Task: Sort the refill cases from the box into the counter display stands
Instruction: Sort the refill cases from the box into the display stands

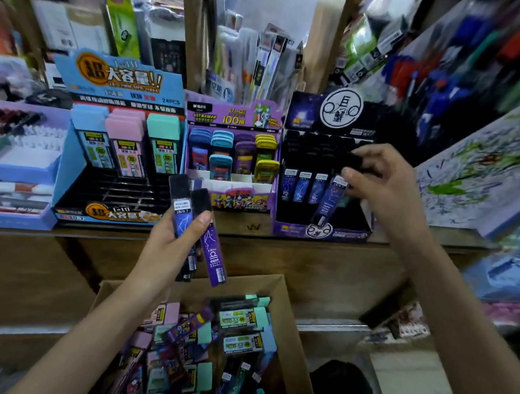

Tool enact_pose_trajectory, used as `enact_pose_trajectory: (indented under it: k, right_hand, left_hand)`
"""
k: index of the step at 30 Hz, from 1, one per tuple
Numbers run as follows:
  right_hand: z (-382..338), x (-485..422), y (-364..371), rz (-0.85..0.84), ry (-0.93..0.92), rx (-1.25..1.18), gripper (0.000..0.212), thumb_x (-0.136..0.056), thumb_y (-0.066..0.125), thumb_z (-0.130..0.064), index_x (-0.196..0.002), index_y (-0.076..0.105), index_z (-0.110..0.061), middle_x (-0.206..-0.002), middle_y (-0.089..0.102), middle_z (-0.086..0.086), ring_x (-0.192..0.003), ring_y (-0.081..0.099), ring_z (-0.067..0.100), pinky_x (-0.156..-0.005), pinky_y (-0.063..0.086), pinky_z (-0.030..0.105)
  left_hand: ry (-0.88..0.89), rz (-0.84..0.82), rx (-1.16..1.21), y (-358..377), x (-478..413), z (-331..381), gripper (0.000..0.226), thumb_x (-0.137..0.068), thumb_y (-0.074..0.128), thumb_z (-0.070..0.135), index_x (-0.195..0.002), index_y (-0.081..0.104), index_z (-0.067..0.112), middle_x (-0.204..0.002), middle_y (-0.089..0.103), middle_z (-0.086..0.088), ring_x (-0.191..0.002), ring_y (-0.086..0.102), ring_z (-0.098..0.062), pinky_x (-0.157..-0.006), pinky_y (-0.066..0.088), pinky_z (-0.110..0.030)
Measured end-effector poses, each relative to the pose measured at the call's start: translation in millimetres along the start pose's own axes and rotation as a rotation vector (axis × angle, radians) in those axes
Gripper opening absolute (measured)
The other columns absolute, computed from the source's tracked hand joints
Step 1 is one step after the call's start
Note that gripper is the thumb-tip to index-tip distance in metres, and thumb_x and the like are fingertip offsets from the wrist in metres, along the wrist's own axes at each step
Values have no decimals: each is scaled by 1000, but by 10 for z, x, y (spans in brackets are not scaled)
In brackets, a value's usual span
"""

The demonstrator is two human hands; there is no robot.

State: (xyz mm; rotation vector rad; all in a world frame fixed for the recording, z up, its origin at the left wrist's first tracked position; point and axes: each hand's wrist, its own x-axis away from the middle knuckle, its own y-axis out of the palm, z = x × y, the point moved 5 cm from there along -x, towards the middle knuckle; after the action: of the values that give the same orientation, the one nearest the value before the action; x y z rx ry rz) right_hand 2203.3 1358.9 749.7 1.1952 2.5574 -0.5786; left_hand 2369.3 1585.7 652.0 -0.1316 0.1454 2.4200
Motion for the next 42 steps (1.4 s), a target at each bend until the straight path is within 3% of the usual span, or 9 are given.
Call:
enact_pose_trajectory:
  k: [3,9,15,20,27,33,36,39,42]
  right_hand:
    - [-18,-162,-313,59,-75,197,17,-87,65,-6,-95,55,-18,-83,56,-6,-70,60,-4,-64,48,11]
    - [220,-290,-645,137,-16,253,18,-87,65,-8,-93,54,-21,-90,57,1,-71,62,2,-68,54,20]
    - [351,-311,-618,24,-9,274,19,-87,63,-3,-97,56,-17,-91,55,-5,-69,64,0,-71,54,16]
    - [362,-370,-603,-65,8,229,20,-87,62,-2,-97,56,-18,-90,60,6,-74,67,8,-75,56,23]
    - [467,-308,-504,-7,-38,552,19,-89,63,-12,-104,54,-18,-92,51,-3,-77,52,5,-66,42,7]
    - [270,-219,-411,37,-155,738,25,-91,58,-11,-116,54,-11,-115,38,-4,-99,45,6,-89,38,15]
    - [86,-44,-203,80,-160,566,17,-92,56,-10,-109,58,-13,-109,46,-6,-87,49,-1,-80,40,9]
    - [-65,160,292,-167,16,211,8,-92,57,-16,-93,62,-23,-91,63,-6,-80,59,-2,-70,49,14]
    - [-151,345,800,-407,185,-11,5,-90,60,-23,-92,63,-20,-87,67,-4,-80,64,5,-69,53,20]
  left_hand:
    - [-15,-16,-5,85,-10,1,31,-77,55,40,-97,54,16,-77,61,-2,-64,61,-2,-58,47,-10]
    - [-53,-38,-1,254,18,-69,33,-76,57,44,-98,56,20,-71,65,5,-65,63,-1,-57,47,-9]
    - [-56,-37,-30,333,16,-120,34,-73,57,47,-96,56,23,-70,67,6,-64,62,-2,-57,49,-10]
    - [-50,-54,-37,360,25,-110,37,-72,57,50,-97,56,23,-70,67,11,-65,63,-1,-58,49,-9]
    - [-33,-60,-33,417,36,-68,38,-70,57,52,-93,56,22,-68,67,11,-63,62,-1,-56,48,-9]
    - [-12,-78,-26,443,58,-14,38,-70,58,54,-92,57,23,-71,68,8,-66,62,-5,-60,50,-11]
    - [-5,-86,-11,443,57,40,38,-69,58,54,-91,57,24,-69,67,9,-65,62,-4,-59,49,-11]
    - [-8,-99,4,438,59,87,39,-68,59,53,-93,57,23,-69,67,9,-65,62,-4,-60,50,-11]
    - [7,-118,-2,427,77,137,32,-72,58,45,-96,58,23,-70,65,7,-67,60,-6,-60,49,-14]
